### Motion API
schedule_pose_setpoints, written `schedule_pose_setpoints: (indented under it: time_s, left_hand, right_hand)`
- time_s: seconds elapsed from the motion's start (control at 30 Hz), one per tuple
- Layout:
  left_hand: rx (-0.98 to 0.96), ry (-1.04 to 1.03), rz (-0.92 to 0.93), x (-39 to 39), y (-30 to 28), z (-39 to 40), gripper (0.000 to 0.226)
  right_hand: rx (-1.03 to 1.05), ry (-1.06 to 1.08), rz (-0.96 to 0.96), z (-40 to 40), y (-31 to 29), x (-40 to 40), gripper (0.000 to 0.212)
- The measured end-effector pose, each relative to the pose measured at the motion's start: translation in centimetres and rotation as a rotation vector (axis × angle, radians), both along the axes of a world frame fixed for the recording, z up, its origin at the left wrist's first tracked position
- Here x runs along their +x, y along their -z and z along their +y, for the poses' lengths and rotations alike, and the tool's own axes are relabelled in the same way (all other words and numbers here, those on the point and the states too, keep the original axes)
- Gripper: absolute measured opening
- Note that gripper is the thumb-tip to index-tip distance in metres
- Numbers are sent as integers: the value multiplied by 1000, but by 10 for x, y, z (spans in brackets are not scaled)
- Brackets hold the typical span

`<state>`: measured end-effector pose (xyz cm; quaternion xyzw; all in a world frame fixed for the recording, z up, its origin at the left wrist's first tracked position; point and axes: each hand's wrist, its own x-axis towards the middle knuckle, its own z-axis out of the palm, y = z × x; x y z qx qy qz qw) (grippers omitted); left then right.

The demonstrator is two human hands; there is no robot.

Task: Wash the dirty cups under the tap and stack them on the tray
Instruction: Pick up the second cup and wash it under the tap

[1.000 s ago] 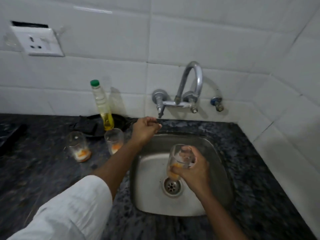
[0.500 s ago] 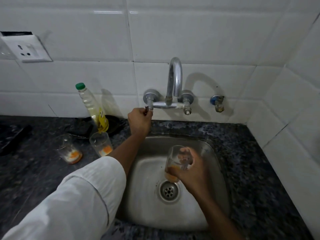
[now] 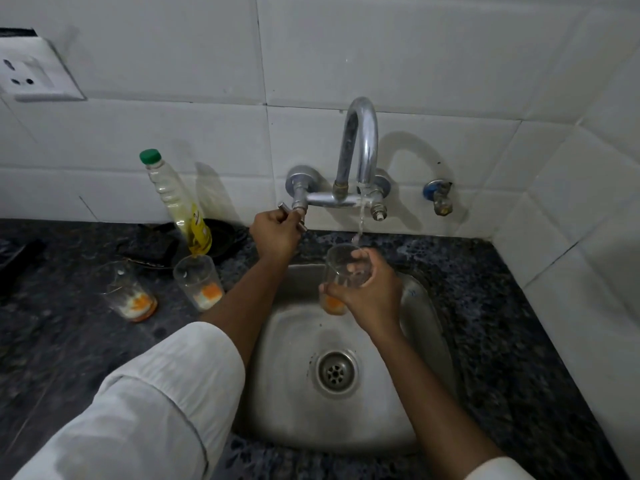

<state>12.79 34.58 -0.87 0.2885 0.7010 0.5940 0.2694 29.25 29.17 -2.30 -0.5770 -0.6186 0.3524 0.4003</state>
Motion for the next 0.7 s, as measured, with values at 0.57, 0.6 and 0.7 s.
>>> schedule_pose_setpoints:
  time_s: [0.57, 0.6, 0.7]
  left_hand:
    - [-93, 385, -1067, 73, 76, -64, 59]
    - [-82, 354, -1085, 71, 78, -60, 58]
    - [-200, 350, -1035, 60, 79, -51, 54]
  right_hand:
    - [11, -81, -294, -3, -3, 0, 68]
    - [174, -93, -449, -5, -1, 4, 67]
    - [360, -321, -635, 3, -3, 21, 41]
